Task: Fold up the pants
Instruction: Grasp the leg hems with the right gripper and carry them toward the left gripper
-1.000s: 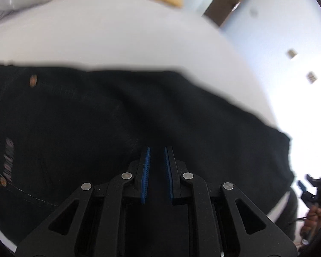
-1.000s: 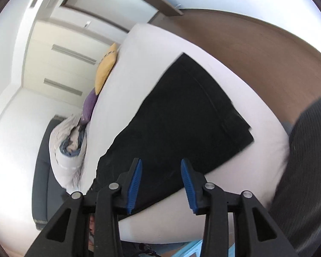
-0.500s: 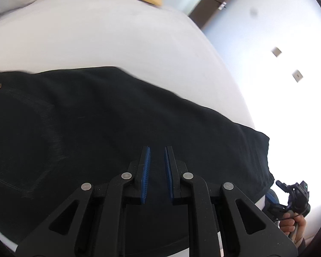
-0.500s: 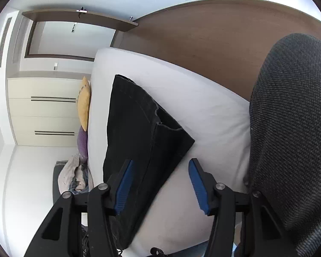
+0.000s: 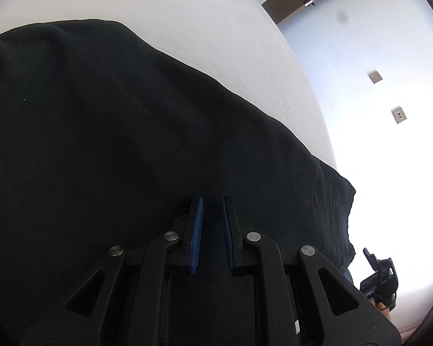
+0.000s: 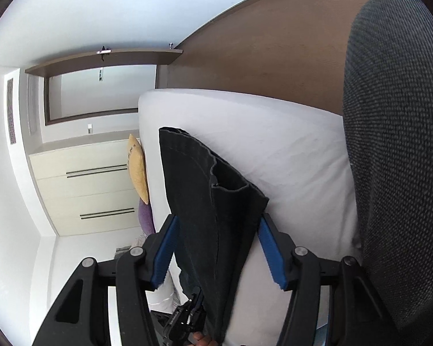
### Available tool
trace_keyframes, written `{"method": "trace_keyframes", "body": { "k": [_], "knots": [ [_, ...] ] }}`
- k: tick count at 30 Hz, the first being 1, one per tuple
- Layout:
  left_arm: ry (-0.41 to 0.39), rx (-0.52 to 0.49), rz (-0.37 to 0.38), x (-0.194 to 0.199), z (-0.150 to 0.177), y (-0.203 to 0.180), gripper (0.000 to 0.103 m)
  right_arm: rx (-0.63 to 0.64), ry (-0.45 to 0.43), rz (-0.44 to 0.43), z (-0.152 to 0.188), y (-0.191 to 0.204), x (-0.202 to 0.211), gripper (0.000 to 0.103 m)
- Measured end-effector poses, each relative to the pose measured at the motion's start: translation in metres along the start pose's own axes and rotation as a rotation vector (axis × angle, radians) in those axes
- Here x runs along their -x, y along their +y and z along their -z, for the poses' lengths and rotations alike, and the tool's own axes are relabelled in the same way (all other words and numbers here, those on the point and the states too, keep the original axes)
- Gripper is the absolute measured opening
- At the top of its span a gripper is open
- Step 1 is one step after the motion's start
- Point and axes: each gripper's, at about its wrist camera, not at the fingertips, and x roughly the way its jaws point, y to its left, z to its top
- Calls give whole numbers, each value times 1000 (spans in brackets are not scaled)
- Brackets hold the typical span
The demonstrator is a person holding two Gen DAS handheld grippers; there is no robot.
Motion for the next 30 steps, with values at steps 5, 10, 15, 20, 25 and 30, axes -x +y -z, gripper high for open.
{"method": "trace_keyframes", "body": {
  "k": [5, 10, 15, 20, 25, 30],
  "knots": [
    [-1, -2, -23, 1, 1, 3, 13, -13, 4, -38, 3, 6, -1, 60],
    [-1, 5, -26, -4, 3, -4, 13, 73, -8, -16, 4, 15, -12, 56],
    [2, 9, -30, -1, 2, -2, 13, 77, -22, -14, -6, 16, -30, 43],
    [5, 8, -44, 0, 0, -2, 13, 99, -5, -2, -9, 19, -35, 15],
    [18, -40, -83, -2, -1, -9, 13, 131, -13, 43, -10, 22, -38, 13],
    [36, -73, -107, -7, -1, -12, 13, 219, -41, 119, -5, 39, -39, 13]
  ]
}}
